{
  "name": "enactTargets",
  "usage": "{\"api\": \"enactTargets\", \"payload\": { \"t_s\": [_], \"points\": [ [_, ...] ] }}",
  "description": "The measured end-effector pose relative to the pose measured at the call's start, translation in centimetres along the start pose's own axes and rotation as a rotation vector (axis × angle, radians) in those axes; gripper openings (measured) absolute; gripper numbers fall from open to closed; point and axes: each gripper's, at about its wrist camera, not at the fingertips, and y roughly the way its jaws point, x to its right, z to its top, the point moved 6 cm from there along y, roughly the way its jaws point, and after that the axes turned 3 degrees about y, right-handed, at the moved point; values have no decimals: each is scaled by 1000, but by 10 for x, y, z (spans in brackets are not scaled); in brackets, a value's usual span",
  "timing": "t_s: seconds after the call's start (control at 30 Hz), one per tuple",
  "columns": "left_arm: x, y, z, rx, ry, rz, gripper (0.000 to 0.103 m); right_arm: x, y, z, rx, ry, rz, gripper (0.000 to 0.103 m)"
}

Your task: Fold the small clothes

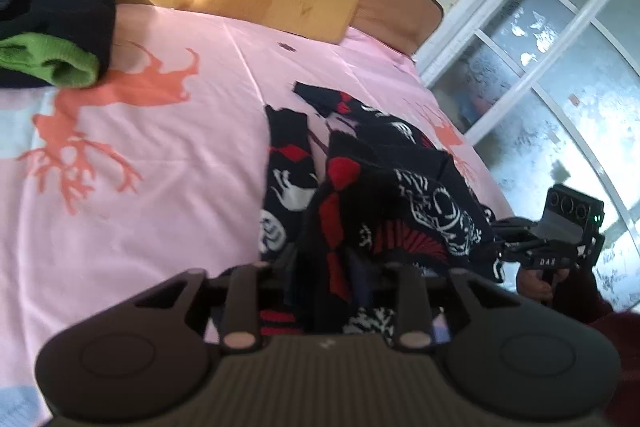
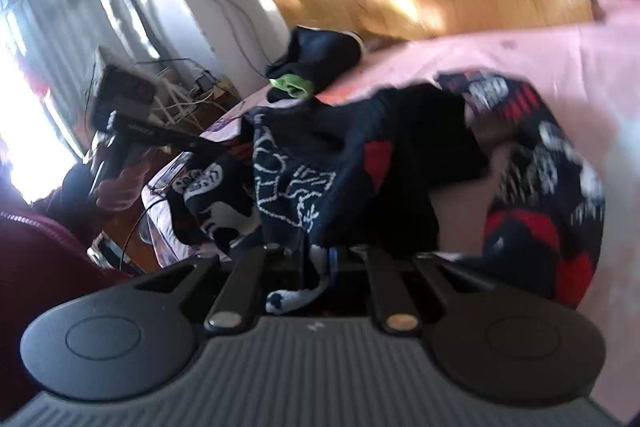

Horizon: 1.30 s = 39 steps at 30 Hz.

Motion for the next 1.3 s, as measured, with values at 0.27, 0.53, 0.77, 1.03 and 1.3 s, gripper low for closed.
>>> {"api": "enactTargets", "payload": {
  "t_s": [0.27, 0.53, 0.77, 1.03, 1.3],
  "points": [
    [-15, 21, 38, 6, -11, -9, 81, -11, -1, 3, 1, -14, -29, 18],
    [13, 46, 27, -50, 53, -88, 40, -21, -20, 4, 45, -27, -66, 60],
    [17, 0, 33, 132, 30, 4, 11, -6, -14, 17, 104, -11, -274, 10],
    [99, -103, 91, 532, 215, 125, 11, -102, -69, 134, 484, -395, -517, 9],
    [219, -222, 146, 905, 387, 236, 11, -211, -158, 211, 951, -630, -563, 9]
  ]
}}
